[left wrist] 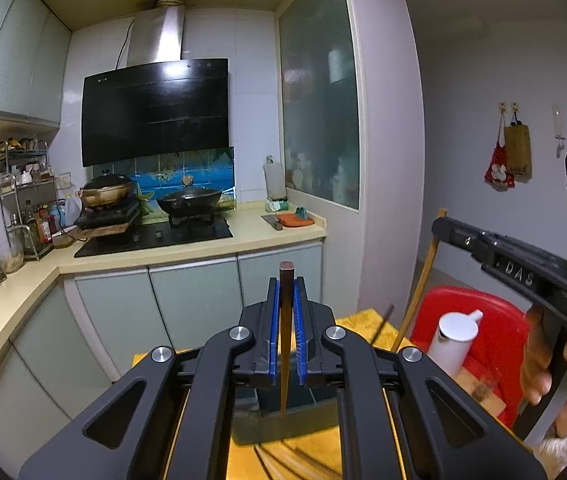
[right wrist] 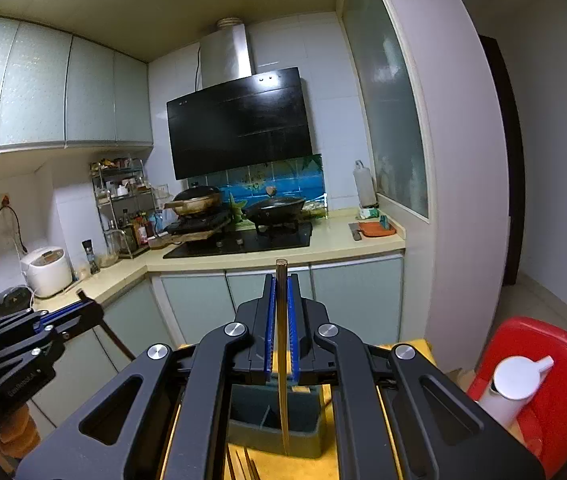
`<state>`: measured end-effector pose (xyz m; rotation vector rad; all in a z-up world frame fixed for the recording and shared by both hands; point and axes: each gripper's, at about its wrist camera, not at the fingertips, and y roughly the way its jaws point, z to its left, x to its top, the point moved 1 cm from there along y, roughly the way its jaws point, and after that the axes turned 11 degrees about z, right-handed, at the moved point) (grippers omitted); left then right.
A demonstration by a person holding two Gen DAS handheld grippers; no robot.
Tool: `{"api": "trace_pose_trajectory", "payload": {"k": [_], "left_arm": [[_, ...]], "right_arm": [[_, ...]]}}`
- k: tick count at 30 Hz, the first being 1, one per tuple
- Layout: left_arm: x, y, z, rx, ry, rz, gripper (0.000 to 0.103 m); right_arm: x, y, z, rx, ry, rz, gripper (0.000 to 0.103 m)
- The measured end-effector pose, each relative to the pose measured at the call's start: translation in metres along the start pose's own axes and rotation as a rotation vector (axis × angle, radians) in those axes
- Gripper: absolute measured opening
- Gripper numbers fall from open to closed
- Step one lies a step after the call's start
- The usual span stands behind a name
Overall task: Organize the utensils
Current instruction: 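Carry both chopsticks to the green holder and insert them into its slots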
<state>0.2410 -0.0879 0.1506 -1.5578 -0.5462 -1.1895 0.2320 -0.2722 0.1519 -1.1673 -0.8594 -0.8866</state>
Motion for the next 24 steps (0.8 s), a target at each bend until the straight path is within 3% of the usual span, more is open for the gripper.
{"api": "trace_pose_trajectory", "payload": {"k": [7, 14, 22, 23, 24], "left_arm": [[0.011, 0.055, 0.007, 0.005, -0.031, 0.038, 0.006], [-0.009, 0.102, 0.017, -0.002, -0.053, 0.123, 0.007], [-0.037, 0.127, 0.025, 0.016, -0.071, 0.194, 0.007], [-0.039, 0.128, 0.026, 0.016, -0.074, 0.200, 0.008], [-0.040, 0.128, 0.027, 0.016, -0.076, 0.203, 0.016]], "right_arm": [[0.006, 0.047, -0.005, -0.017, -0.005, 0.034, 0.007], [-0.005, 0.078, -0.012, -0.018, -0.002, 0.104, 0.007], [-0.031, 0.104, -0.006, 0.000, -0.017, 0.186, 0.007], [-0.033, 0.105, -0.006, 0.002, -0.016, 0.193, 0.007], [-0.034, 0.106, -0.006, 0.006, -0.019, 0.202, 0.010]]}}
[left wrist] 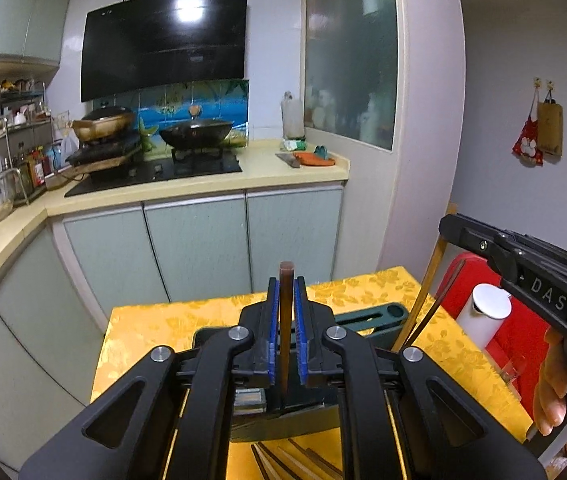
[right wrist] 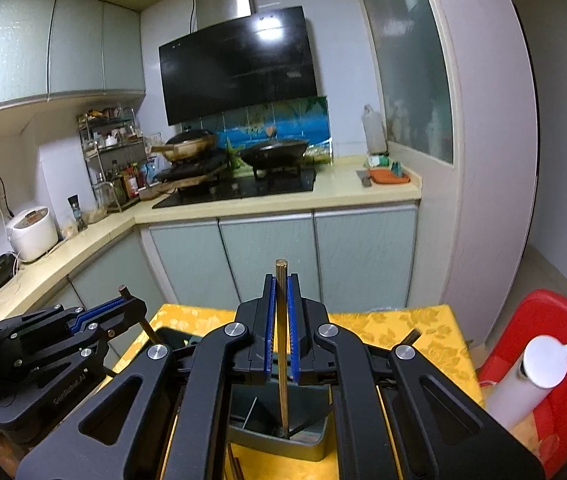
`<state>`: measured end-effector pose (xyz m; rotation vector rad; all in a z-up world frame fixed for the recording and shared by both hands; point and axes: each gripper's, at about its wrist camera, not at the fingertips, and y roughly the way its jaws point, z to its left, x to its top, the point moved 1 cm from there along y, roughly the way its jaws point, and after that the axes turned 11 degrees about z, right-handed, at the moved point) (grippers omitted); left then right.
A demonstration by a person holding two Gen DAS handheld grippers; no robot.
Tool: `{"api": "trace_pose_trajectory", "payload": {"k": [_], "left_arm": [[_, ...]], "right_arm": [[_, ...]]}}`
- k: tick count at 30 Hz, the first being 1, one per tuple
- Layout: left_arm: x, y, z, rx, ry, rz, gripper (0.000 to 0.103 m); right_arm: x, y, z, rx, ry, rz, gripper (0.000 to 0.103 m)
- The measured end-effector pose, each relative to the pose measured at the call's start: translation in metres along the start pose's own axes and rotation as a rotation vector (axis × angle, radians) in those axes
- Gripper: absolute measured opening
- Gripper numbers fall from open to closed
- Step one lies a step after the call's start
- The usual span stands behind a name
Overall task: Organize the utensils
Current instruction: 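Carry both chopsticks to the green holder and insert them into its slots, then open both grippers to release the chopsticks into the holder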
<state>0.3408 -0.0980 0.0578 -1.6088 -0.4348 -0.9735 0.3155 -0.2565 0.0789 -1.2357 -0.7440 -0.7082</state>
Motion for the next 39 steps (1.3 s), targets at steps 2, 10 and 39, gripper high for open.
{"api": "trace_pose_trajectory", "payload": {"k": [2, 10, 39], "left_arm": [[0.000, -0.002, 0.002, 0.004, -0.004, -0.006, 0.039], [0.000, -0.026, 0.006, 0.013, -0.019, -0.052, 0.071], [-0.133, -0.086, 0.009, 0.115, -0.053, -0.051, 0.082]], "right_arm": [[0.000, 0.002, 0.001, 0.004, -0.004, 0.013, 0.022], [0.002, -0.014, 0.000, -0.042, 0.002, -0.035, 0.053], [-0.133, -0.084, -0.011, -0.208, -0.071, -0.064, 0.054]]}}
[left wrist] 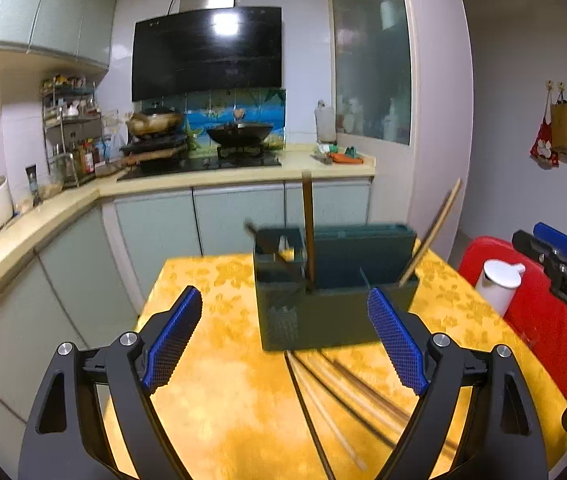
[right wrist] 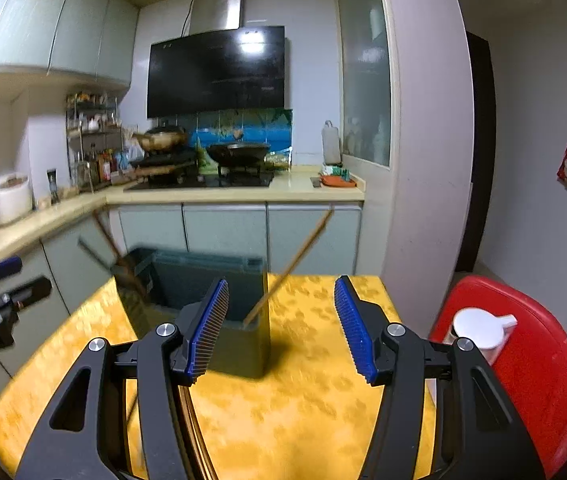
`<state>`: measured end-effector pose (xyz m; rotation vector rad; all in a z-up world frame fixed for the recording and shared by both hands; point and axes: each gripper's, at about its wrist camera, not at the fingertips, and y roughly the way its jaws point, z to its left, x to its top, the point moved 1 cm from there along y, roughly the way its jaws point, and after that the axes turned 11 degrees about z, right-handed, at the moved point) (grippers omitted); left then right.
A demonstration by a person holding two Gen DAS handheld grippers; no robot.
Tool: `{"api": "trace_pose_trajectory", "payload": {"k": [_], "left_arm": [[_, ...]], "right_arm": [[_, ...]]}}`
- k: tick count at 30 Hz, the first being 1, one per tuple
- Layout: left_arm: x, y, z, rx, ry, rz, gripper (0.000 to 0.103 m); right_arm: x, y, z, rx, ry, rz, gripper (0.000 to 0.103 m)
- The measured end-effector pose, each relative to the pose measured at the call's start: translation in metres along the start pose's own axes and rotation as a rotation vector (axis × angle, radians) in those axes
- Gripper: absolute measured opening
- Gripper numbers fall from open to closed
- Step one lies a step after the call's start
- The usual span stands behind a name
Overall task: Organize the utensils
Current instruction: 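Withdraw both open grippers from the holder toward the chopsticks on the tablecloth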
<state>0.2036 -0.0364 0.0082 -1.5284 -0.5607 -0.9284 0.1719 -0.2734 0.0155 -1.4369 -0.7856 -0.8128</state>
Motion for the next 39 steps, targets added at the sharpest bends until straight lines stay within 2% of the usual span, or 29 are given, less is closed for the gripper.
{"api": "trace_pose_trajectory", "payload": {"k": [9, 18, 30, 39], "left_arm": [[-0.062, 0.006, 0.001, -0.020, -0.043, 0.098, 0.082], [-0.103, -0.003, 0.000, -0.022, -0.067, 0.130, 0.082], [-0.147, 0.004, -0.009, -0.033, -0.113, 0.199, 0.082], [-0.171, 0.028, -0.029, -0.033, -0.066, 0.277, 0.082]], "right_arm": [[-0.065, 0.005, 0.003, 0.033, 0.033, 0.125, 0.054], [-0.105, -0.013, 0.003, 0.037, 0.069, 0.161, 0.054], [-0.128, -0.031, 0.006, 0.029, 0.058, 0.164, 0.054], [-0.140, -0.023, 0.008, 0.015, 0.041, 0.194, 0.054]]}}
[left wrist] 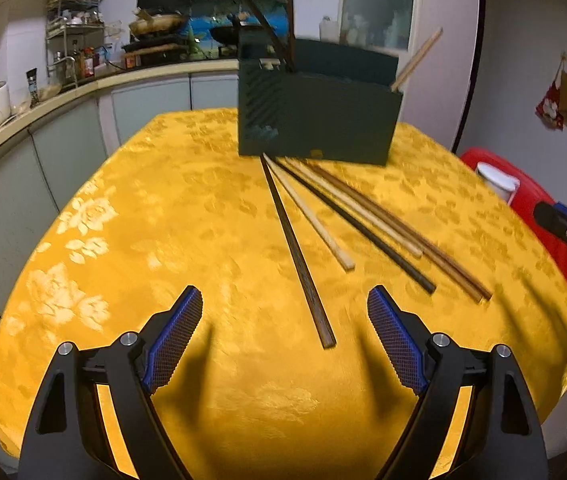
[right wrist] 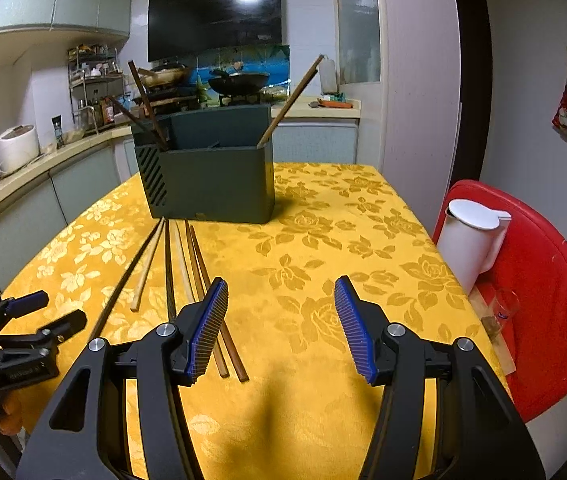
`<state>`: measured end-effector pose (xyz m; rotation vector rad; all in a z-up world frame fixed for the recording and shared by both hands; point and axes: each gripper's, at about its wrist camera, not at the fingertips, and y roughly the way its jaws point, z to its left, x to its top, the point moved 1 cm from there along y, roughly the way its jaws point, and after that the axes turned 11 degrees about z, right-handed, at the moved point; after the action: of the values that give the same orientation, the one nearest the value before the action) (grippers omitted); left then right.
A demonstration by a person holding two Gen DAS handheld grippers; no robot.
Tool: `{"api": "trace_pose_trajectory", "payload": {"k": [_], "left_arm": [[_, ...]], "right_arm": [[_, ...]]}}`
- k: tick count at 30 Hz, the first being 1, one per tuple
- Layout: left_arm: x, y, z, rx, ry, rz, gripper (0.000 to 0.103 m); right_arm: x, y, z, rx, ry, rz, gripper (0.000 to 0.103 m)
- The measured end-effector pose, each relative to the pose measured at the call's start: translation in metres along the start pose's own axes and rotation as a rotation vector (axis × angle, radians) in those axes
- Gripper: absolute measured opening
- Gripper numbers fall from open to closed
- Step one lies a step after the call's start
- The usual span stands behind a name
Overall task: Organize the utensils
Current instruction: 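Withdraw both open grippers from the holder toward the chopsticks on the tablecloth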
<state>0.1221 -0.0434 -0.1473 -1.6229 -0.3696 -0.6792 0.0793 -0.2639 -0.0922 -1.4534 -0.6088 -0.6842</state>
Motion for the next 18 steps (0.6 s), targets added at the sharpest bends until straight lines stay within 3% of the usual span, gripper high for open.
{"api": "trace_pose_trajectory", "payload": {"k": [4, 9, 12, 18], "left_arm": [[0.001, 0.012, -0.002, 0.008, -0.010, 0.033, 0.079], [0.001, 0.020, 0.000, 0.034, -0.019, 0.069, 0.060], [0.000, 0.020, 0.000, 0.080, 0.010, 0.070, 0.054], [-0.001, 0.017, 0.014, 0.089, -0.015, 0.070, 0.049]], "right_arm": [[-0.003, 0.008, -0.003, -0.001, 0.004, 0.020, 0.054], [-0.009, 0.022, -0.009, 0.005, 0.013, 0.059, 0.054], [-0.012, 0.028, -0.010, 0.003, 0.000, 0.082, 0.054], [-0.022, 0.040, -0.002, 0.026, -0.054, 0.131, 0.054]]}}
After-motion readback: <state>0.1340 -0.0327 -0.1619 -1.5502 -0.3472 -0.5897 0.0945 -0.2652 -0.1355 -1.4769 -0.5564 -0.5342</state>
